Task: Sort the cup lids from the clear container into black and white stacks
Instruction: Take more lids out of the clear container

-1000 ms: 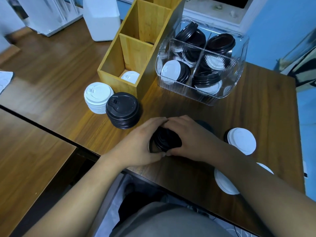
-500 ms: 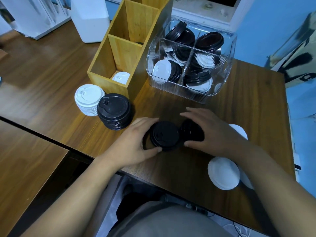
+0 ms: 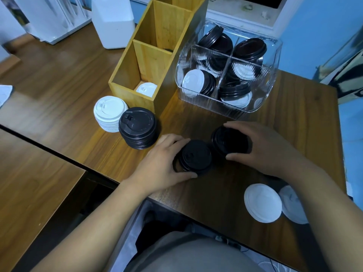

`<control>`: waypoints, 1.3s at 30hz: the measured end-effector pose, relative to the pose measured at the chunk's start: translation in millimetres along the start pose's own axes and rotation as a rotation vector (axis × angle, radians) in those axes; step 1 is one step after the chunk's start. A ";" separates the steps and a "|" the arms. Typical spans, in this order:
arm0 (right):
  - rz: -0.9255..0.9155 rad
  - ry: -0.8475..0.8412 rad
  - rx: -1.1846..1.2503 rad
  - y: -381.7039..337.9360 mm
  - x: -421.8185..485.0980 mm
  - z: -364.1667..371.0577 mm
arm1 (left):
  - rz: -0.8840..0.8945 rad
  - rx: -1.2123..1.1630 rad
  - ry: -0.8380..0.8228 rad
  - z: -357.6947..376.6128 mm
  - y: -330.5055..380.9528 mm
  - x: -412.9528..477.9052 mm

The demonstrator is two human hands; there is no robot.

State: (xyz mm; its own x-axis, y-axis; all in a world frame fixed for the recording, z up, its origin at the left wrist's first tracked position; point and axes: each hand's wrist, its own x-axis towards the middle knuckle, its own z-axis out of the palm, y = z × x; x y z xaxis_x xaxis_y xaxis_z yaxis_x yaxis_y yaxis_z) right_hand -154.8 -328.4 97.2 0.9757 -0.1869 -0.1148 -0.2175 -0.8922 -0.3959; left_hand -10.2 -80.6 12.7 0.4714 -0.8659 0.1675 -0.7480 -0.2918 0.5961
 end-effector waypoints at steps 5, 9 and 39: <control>-0.174 -0.162 0.103 -31.4 12.8 20.2 | -0.034 -0.037 -0.017 -2.5 0.6 0.2; -0.192 -0.203 0.075 -33.3 22.7 34.1 | -0.047 -0.041 -0.030 -3.2 1.1 -0.4; 0.369 -0.065 0.008 67.6 -81.7 -4.4 | -0.038 0.202 -0.172 -20.6 17.9 57.4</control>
State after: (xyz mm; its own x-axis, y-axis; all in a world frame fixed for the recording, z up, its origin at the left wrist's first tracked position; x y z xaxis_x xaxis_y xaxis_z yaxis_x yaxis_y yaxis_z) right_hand -249.1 -375.2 83.8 0.8277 -0.4685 -0.3090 -0.5548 -0.7662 -0.3242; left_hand 13.0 -127.2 49.1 0.4276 -0.9040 0.0014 -0.8176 -0.3860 0.4273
